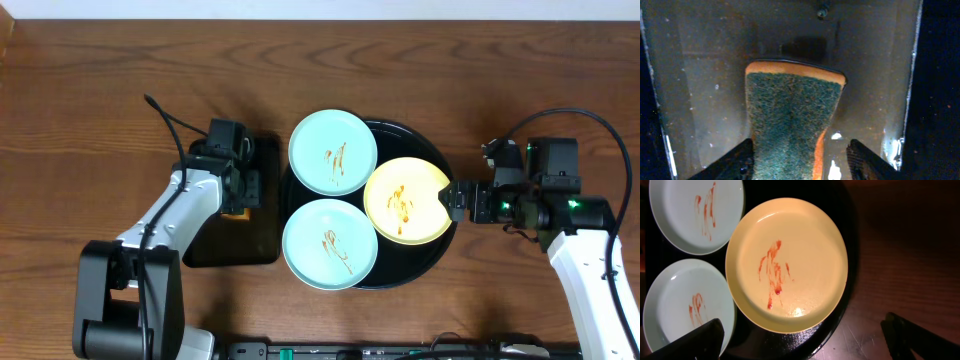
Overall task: Clean dirty plates on tray and stack at the side
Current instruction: 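Move left gripper to the sponge and right gripper to the yellow plate rim, then close left gripper on the orange-green sponge in the black tray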
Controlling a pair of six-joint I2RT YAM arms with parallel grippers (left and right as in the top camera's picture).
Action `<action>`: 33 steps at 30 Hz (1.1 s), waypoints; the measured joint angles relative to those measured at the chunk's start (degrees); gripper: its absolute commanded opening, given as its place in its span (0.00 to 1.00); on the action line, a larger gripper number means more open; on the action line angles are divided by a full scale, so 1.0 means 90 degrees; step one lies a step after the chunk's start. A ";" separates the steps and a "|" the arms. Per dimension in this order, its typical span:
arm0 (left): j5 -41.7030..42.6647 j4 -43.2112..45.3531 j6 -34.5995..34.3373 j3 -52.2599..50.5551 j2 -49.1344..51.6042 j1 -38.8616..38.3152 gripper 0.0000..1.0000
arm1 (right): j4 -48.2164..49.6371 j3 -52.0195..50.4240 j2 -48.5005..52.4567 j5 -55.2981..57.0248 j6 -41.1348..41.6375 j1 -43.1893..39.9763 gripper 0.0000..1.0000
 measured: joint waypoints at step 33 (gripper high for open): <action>-0.0109 0.0401 -0.0209 -0.0313 0.0000 0.0002 0.27 | -0.0175 0.0000 0.0000 -0.0010 0.0000 0.0000 0.99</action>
